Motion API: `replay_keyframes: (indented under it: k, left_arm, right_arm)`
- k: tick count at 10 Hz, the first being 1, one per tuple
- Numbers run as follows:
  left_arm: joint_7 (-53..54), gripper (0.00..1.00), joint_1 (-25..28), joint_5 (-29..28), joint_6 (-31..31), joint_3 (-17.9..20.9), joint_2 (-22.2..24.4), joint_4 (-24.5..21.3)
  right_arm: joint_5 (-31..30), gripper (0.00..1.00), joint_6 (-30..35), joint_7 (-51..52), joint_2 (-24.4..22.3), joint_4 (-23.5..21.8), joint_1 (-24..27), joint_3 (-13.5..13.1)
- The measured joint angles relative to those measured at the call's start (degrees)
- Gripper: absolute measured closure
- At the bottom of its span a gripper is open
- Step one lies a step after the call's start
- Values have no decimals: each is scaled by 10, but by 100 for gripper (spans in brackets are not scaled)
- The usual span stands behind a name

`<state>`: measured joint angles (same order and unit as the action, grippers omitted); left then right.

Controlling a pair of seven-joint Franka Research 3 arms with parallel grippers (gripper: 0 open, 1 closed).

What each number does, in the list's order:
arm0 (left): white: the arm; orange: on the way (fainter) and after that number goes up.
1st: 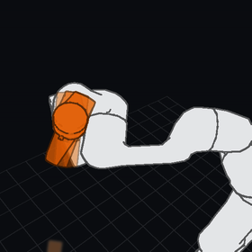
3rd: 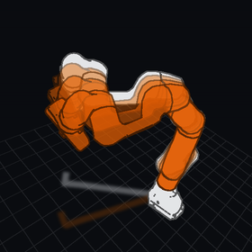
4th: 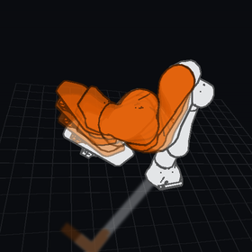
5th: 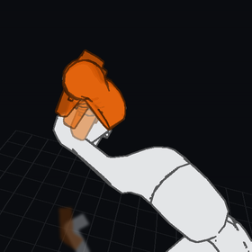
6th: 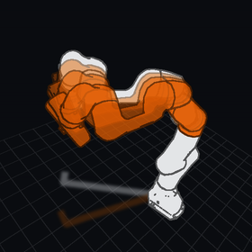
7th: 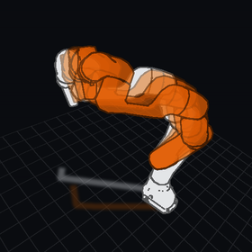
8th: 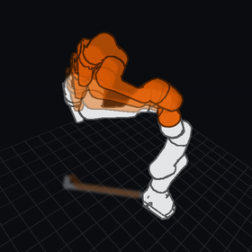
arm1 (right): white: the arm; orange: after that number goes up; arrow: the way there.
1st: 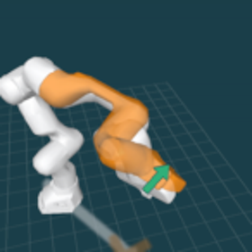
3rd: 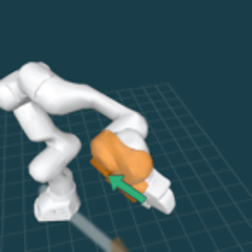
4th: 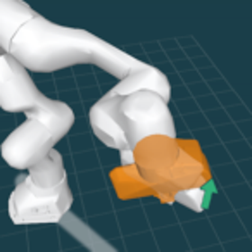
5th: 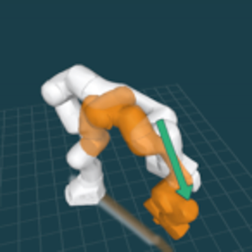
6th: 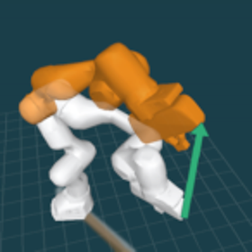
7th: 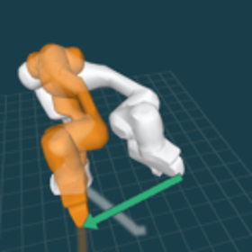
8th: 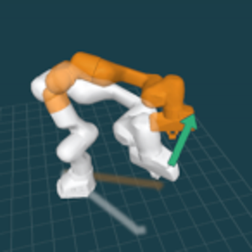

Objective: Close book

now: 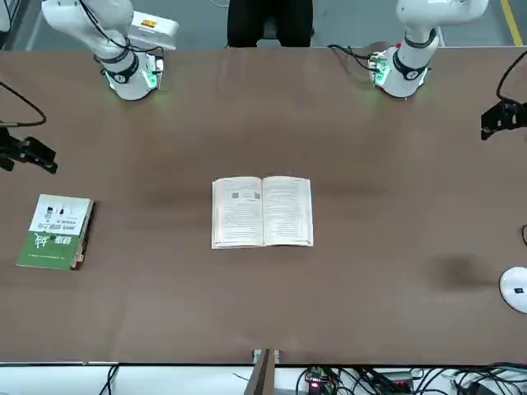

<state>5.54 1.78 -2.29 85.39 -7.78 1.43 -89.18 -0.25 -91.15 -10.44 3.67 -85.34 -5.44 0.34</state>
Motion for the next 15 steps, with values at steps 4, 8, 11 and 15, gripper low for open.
replay_keyframes:
  k: [4,8,11,15]
  left_arm:
    - [0,0,-13,0,0,-23,-10,3]
    - [25,0,-52,0,1,-34,-31,17]
    - [25,0,-94,0,7,-36,-63,34]
    - [37,0,-123,0,27,-38,-122,63]
  right_arm:
    - [0,1,1,0,-1,0,0,1]
    - [-1,2,1,0,-1,-1,1,0]
    - [-1,2,1,0,-1,-2,4,0]
    - [-1,2,1,0,-1,-3,5,0]
